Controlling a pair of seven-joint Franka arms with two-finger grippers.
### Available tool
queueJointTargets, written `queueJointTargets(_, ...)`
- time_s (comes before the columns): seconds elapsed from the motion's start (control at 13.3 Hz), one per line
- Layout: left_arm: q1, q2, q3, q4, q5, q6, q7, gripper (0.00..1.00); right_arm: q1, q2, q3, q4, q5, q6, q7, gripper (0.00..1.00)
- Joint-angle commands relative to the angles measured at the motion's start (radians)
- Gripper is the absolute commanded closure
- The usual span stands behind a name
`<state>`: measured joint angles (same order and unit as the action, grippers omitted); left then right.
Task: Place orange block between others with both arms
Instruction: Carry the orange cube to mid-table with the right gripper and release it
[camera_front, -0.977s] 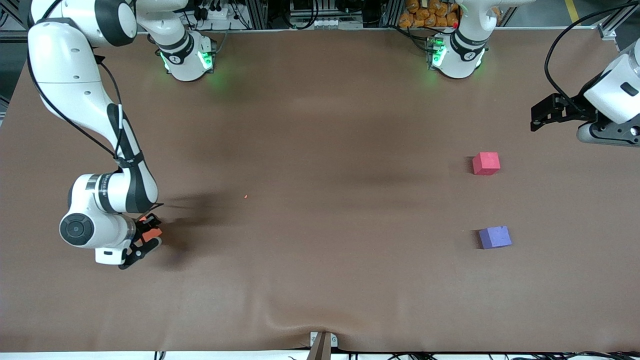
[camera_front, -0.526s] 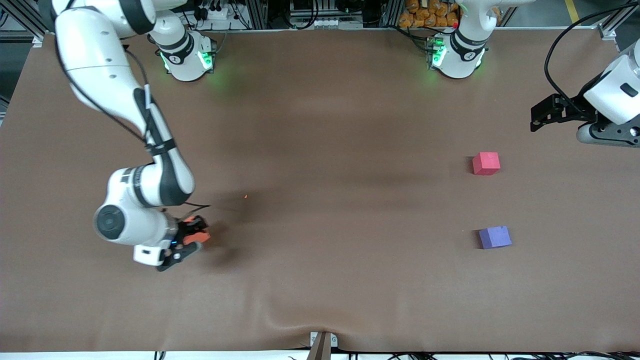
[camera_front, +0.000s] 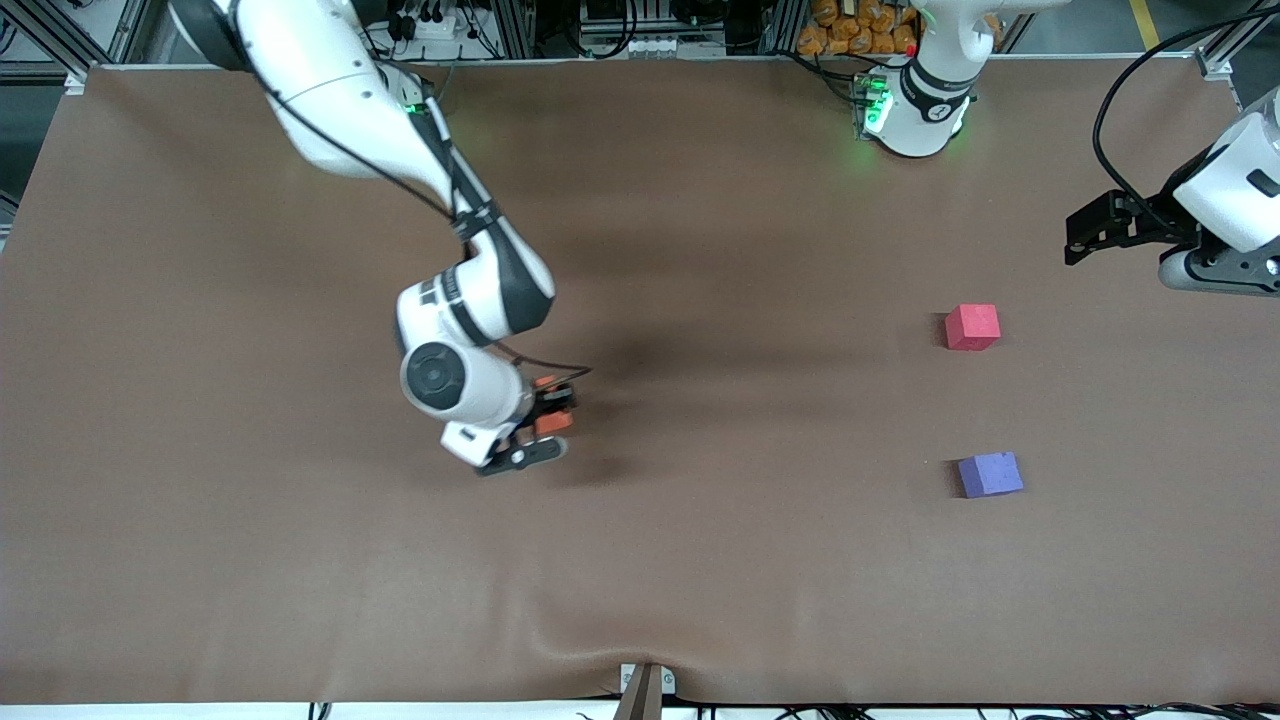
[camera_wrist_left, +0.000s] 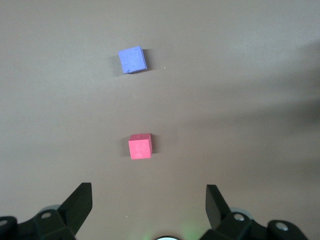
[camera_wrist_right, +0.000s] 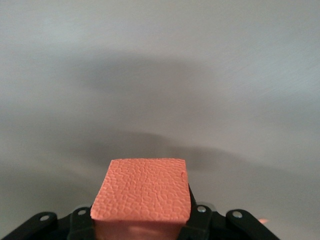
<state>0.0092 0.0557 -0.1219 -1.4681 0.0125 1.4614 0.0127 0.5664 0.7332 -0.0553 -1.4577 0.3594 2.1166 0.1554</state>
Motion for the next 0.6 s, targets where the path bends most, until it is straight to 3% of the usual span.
queueJointTargets(0.0,0.005,0.001,-0.002,0.005,-0.029,0.005,-0.007,0.0,0.055,-0.006,-0.015,-0.015,0.11,0.006,0.084,0.65)
queueJointTargets(0.08,0.005,0.001,-0.002,0.006,-0.029,0.007,-0.005,0.0,0.075,-0.002,-0.015,-0.015,0.125,0.006,0.117,0.62)
queueJointTargets(0.15,0.006,0.003,-0.002,0.006,-0.029,0.008,-0.005,0.0,0.104,0.008,-0.017,-0.015,0.142,0.008,0.177,0.47)
queueJointTargets(0.45,0.003,0.039,-0.002,0.009,-0.022,0.082,0.0,0.0,0.15,0.025,-0.017,-0.015,0.142,0.043,0.277,0.42)
queueJointTargets(0.53,-0.002,0.048,-0.002,0.011,-0.026,0.088,0.0,0.0,0.148,0.026,-0.017,-0.016,0.142,0.043,0.276,0.3)
